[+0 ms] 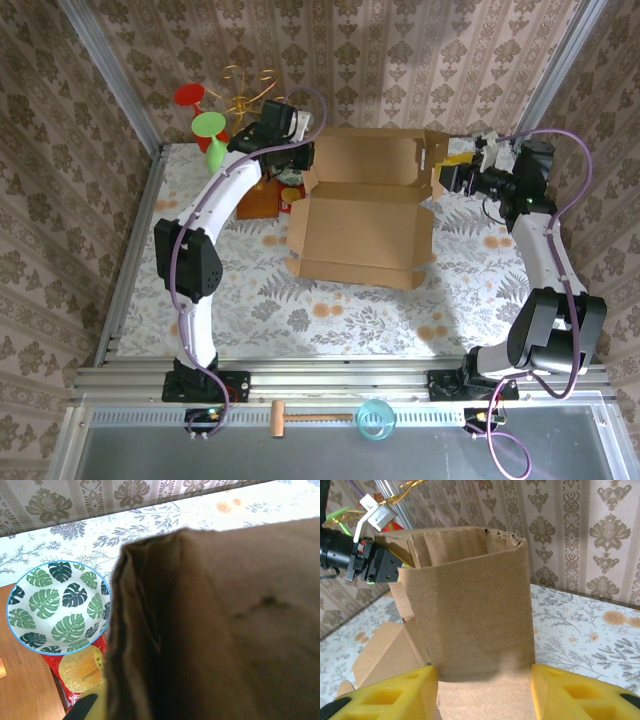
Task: Fold the paper box
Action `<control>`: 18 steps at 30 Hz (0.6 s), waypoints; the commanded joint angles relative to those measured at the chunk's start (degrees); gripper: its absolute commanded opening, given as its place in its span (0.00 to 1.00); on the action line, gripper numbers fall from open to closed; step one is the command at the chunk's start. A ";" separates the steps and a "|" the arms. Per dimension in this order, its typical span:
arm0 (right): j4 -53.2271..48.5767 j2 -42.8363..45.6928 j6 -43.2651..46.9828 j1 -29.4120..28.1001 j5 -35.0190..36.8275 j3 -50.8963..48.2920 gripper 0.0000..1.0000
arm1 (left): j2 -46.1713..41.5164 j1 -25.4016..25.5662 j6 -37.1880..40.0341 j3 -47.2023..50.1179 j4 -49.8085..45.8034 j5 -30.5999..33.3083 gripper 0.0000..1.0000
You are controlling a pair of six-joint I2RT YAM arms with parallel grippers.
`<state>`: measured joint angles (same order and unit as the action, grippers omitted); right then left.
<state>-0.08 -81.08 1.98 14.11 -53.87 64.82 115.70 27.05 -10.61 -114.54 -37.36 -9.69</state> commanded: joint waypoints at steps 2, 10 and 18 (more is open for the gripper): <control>4.85 -0.02 -5.64 1.16 -4.88 2.87 0.59 | 0.28 -0.50 1.56 -2.18 -1.52 -3.12 0.00; 12.63 -1.97 -14.76 0.99 -10.18 0.48 0.49 | -0.66 -3.00 2.11 -0.51 -1.29 -4.43 0.00; 17.36 0.23 -17.70 2.04 -8.17 -2.66 0.47 | -0.48 -4.06 3.32 -1.08 -2.19 -4.98 0.00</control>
<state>13.98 -82.24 -14.06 15.49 -61.32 62.74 115.79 23.20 -8.29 -114.78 -38.24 -12.62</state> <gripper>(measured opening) 0.475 0.093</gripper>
